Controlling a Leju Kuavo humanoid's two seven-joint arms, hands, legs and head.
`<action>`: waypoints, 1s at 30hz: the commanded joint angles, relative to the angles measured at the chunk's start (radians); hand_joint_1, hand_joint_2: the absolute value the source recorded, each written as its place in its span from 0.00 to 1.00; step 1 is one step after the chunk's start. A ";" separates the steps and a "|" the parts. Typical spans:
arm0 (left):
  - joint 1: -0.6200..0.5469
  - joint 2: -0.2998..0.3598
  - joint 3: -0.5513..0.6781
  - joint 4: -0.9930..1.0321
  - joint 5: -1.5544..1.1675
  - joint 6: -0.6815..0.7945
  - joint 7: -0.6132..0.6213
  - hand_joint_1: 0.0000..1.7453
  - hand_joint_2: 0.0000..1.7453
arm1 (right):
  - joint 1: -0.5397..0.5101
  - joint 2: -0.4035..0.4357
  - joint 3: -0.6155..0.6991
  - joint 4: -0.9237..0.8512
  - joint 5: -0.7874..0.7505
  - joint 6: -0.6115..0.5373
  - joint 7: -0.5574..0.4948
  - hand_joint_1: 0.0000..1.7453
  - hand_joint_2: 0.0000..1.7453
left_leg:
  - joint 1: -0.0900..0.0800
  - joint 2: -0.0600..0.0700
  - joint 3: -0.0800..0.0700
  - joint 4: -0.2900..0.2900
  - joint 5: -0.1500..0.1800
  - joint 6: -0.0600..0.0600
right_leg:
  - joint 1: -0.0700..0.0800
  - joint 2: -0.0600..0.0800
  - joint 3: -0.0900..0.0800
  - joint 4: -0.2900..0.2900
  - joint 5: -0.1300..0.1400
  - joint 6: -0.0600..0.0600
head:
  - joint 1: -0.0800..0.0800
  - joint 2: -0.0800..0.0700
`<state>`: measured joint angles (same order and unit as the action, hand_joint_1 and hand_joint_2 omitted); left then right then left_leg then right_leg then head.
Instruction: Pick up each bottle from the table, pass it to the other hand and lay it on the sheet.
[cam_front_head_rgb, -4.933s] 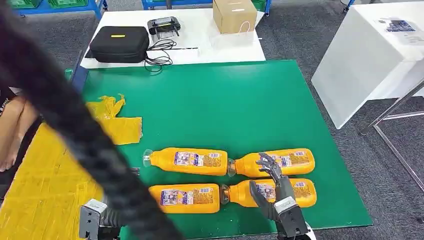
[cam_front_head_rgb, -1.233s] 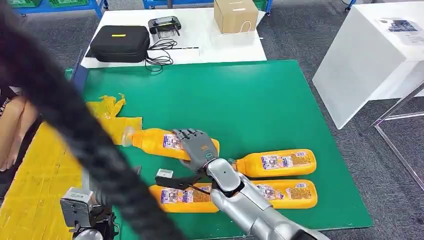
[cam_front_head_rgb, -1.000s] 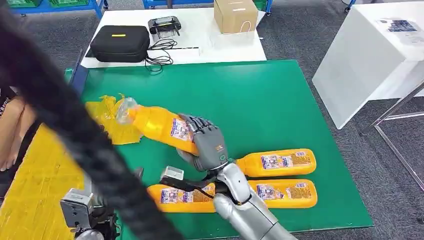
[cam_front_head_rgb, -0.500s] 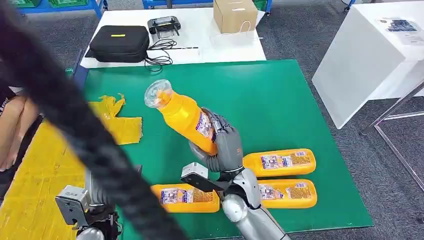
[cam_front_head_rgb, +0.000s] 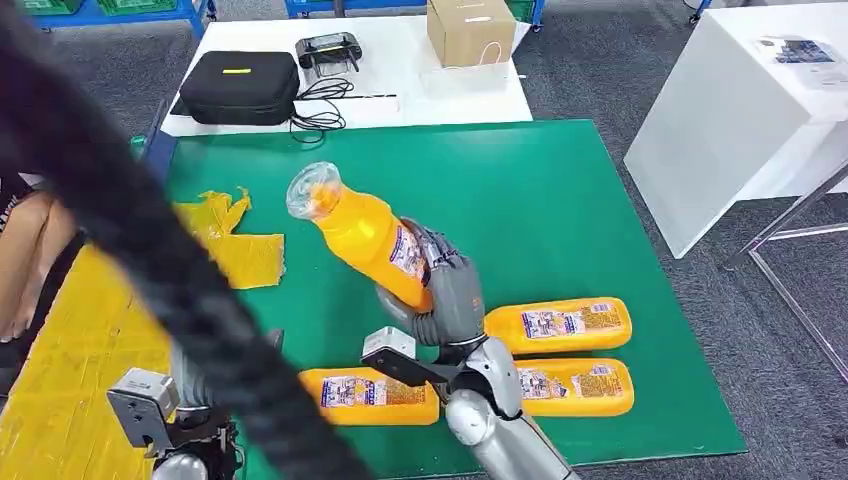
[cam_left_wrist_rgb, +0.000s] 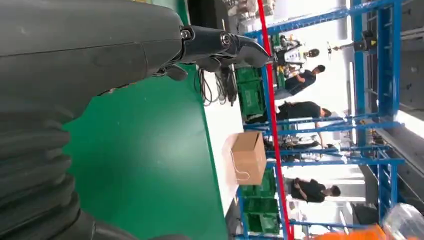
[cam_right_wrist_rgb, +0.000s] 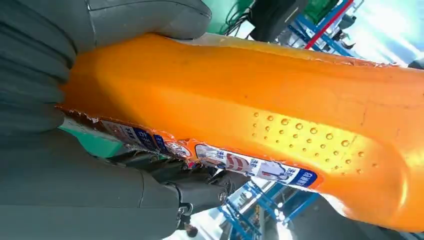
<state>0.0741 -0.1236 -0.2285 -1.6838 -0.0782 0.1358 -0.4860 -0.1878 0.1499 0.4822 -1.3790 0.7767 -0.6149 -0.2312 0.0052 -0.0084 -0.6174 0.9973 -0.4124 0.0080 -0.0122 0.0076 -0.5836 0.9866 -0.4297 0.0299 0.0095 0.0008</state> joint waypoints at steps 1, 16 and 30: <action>-0.063 0.032 -0.053 0.040 0.017 -0.031 0.013 0.00 1.00 | -0.107 0.019 0.069 0.226 0.033 0.108 0.031 1.00 1.00 | 0.002 0.003 0.006 0.000 -0.002 0.000 | 0.002 0.001 0.006 -0.002 -0.001 -0.001 | 0.000 0.000; -0.138 0.032 -0.135 0.144 0.058 -0.122 0.025 0.00 1.00 | -0.185 0.051 0.165 0.316 0.014 0.128 -0.008 1.00 1.00 | 0.000 0.000 0.002 -0.001 0.000 0.000 | 0.000 -0.001 0.003 -0.001 -0.001 -0.001 | 0.000 0.000; -0.162 0.030 -0.141 0.193 0.084 -0.141 0.033 0.00 1.00 | -0.170 0.045 0.217 0.261 0.032 0.076 -0.052 1.00 1.00 | 0.001 0.000 0.004 0.000 -0.001 0.000 | 0.001 -0.001 0.005 -0.001 -0.001 -0.001 | 0.000 0.000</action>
<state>-0.0411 -0.1122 -0.3296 -1.5862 -0.0088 0.0149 -0.4635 -0.3205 0.2117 0.6294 -1.1345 0.7988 -0.5234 -0.2590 0.0052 -0.0083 -0.6179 0.9973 -0.4120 0.0080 -0.0122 0.0076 -0.5839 0.9868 -0.4296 0.0299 0.0095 0.0008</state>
